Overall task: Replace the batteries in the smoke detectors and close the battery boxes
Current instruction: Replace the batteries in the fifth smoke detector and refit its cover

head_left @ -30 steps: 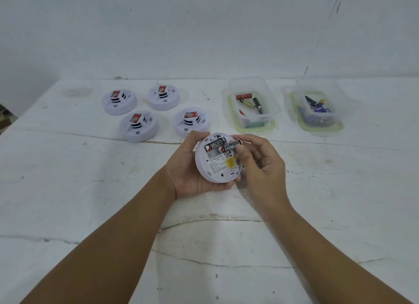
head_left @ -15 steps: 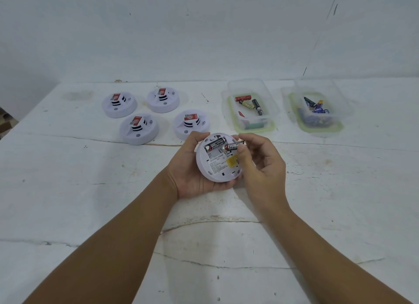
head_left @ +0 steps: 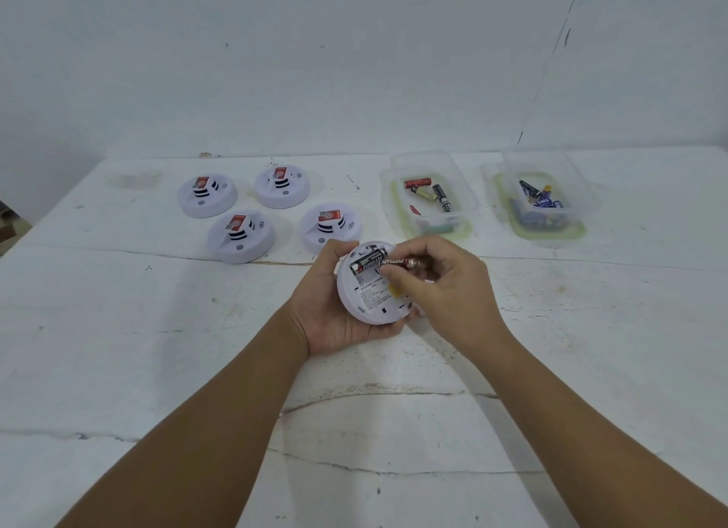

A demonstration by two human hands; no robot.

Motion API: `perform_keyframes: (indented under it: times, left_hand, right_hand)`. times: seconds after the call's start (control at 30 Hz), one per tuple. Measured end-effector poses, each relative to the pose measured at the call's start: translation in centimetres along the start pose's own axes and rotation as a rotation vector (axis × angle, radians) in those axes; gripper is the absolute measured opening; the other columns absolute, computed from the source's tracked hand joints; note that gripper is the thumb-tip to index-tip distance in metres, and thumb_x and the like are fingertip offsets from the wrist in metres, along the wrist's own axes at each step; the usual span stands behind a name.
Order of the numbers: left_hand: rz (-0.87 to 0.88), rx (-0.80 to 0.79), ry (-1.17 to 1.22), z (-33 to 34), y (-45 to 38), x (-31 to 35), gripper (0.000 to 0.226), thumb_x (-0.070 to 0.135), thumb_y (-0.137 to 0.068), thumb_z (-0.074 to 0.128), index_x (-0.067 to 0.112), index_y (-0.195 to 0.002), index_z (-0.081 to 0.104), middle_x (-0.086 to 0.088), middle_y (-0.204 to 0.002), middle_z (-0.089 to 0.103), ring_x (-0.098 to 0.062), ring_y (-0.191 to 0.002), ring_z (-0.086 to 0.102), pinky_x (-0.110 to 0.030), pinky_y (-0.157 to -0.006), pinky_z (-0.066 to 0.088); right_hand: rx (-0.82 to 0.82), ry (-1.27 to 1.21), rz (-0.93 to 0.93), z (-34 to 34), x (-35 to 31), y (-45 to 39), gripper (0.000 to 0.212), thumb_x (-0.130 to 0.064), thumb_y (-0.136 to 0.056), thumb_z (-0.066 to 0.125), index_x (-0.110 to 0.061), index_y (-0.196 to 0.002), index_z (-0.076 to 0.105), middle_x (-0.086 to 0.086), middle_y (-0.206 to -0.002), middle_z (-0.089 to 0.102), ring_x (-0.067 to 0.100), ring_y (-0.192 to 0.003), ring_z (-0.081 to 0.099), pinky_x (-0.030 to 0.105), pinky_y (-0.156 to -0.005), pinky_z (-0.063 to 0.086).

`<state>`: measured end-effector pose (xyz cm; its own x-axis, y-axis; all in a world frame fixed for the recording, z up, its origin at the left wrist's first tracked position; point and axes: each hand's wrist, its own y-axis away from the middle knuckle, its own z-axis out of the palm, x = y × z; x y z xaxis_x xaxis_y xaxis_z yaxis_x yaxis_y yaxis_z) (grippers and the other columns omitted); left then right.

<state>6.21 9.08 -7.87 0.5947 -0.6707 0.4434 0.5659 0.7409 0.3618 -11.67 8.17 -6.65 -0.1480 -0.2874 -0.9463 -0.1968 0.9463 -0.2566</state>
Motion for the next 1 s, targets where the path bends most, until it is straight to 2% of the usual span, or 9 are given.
perform_keyframes:
  times: [0.13, 0.2, 0.27, 0.33, 0.47, 0.6, 0.7, 0.83, 1.0]
  left_hand:
    - [-0.001, 0.006, 0.030, -0.1, -0.1, 0.0, 0.058, 0.051, -0.093, 0.052, 0.009, -0.132, 0.059, -0.015, -0.126, 0.065, -0.034, -0.113, 0.058, -0.045, -0.083, 0.056]
    - [0.001, 0.000, 0.022, -0.2, -0.1, 0.1, 0.058, 0.053, -0.094, 0.051, 0.010, -0.131, 0.062, -0.015, -0.127, 0.065, -0.036, -0.111, 0.061, -0.044, -0.085, 0.055]
    - [0.004, 0.003, 0.016, -0.4, -0.2, 0.1, 0.058, 0.053, -0.093, 0.050, 0.009, -0.128, 0.065, -0.016, -0.126, 0.065, -0.037, -0.108, 0.064, -0.044, -0.085, 0.054]
    - [0.012, 0.009, 0.013, -0.4, -0.3, 0.1, 0.057, 0.053, -0.094, 0.050, 0.009, -0.127, 0.066, -0.017, -0.125, 0.065, -0.038, -0.106, 0.066, -0.045, -0.085, 0.054]
    - [0.030, 0.026, -0.004, -0.5, -0.3, 0.1, 0.056, 0.052, -0.094, 0.047, 0.009, -0.121, 0.072, -0.017, -0.123, 0.067, -0.037, -0.104, 0.067, -0.044, -0.085, 0.054]
    - [0.051, 0.061, -0.002, -0.5, -0.3, 0.0, 0.054, 0.050, -0.093, 0.047, 0.009, -0.117, 0.074, -0.015, -0.121, 0.069, -0.033, -0.103, 0.069, -0.047, -0.088, 0.055]
    - [0.059, 0.064, -0.002, -0.3, -0.2, -0.1, 0.051, 0.047, -0.092, 0.049, 0.008, -0.112, 0.076, -0.015, -0.119, 0.070, -0.033, -0.102, 0.070, -0.048, -0.090, 0.055]
    - [0.058, 0.073, -0.024, -0.1, -0.1, 0.0, 0.050, 0.047, -0.086, 0.056, 0.009, -0.112, 0.077, -0.016, -0.118, 0.070, -0.035, -0.102, 0.070, -0.047, -0.084, 0.059]
    - [0.048, 0.051, -0.016, -0.1, -0.2, 0.0, 0.047, 0.042, -0.084, 0.064, 0.010, -0.118, 0.073, -0.015, -0.116, 0.069, -0.034, -0.101, 0.070, -0.048, -0.090, 0.055]
  right_hand:
    - [-0.071, -0.059, 0.030, -0.2, 0.4, -0.4, 0.030, -0.010, -0.088, 0.082, -0.027, -0.112, 0.080, -0.007, -0.095, 0.074, 0.011, -0.078, 0.070, 0.026, -0.067, 0.056]
    - [-0.104, -0.068, 0.041, -0.1, 0.5, -0.5, 0.039, -0.009, -0.093, 0.076, -0.026, -0.128, 0.073, -0.006, -0.100, 0.070, 0.005, -0.085, 0.067, 0.020, -0.076, 0.055]
    - [-0.102, -0.029, 0.048, 0.0, 0.6, -0.5, 0.044, -0.012, -0.098, 0.071, -0.025, -0.140, 0.066, -0.003, -0.105, 0.069, 0.006, -0.095, 0.068, 0.023, -0.089, 0.056]
    - [-0.084, -0.051, 0.070, 0.2, 0.4, -0.6, 0.048, -0.014, -0.100, 0.069, -0.029, -0.144, 0.060, 0.000, -0.106, 0.070, 0.015, -0.100, 0.071, 0.030, -0.091, 0.059]
    - [0.057, -0.071, 0.061, 0.9, -0.2, -0.5, 0.035, -0.021, -0.094, 0.077, -0.029, -0.122, 0.059, 0.000, -0.091, 0.075, 0.016, -0.085, 0.074, 0.033, -0.076, 0.061]
    - [0.137, -0.126, 0.009, 2.0, 0.1, 0.5, 0.017, -0.020, -0.091, 0.081, -0.024, -0.099, 0.067, -0.001, -0.086, 0.074, 0.020, -0.082, 0.073, 0.037, -0.076, 0.062]
    - [0.155, -0.176, 0.002, 2.2, 0.7, 1.0, 0.009, -0.016, -0.095, 0.076, -0.023, -0.099, 0.072, -0.003, -0.090, 0.077, 0.016, -0.085, 0.074, 0.031, -0.079, 0.060]
    - [0.146, -0.199, 0.023, 1.8, 1.5, 0.8, 0.010, -0.011, -0.099, 0.070, -0.019, -0.100, 0.074, 0.000, -0.096, 0.079, 0.019, -0.090, 0.075, 0.037, -0.084, 0.061]
    - [0.133, -0.294, 0.049, 1.6, 1.7, 1.0, 0.013, -0.007, -0.101, 0.065, -0.012, -0.112, 0.070, 0.010, -0.092, 0.077, 0.020, -0.082, 0.073, 0.034, -0.077, 0.061]
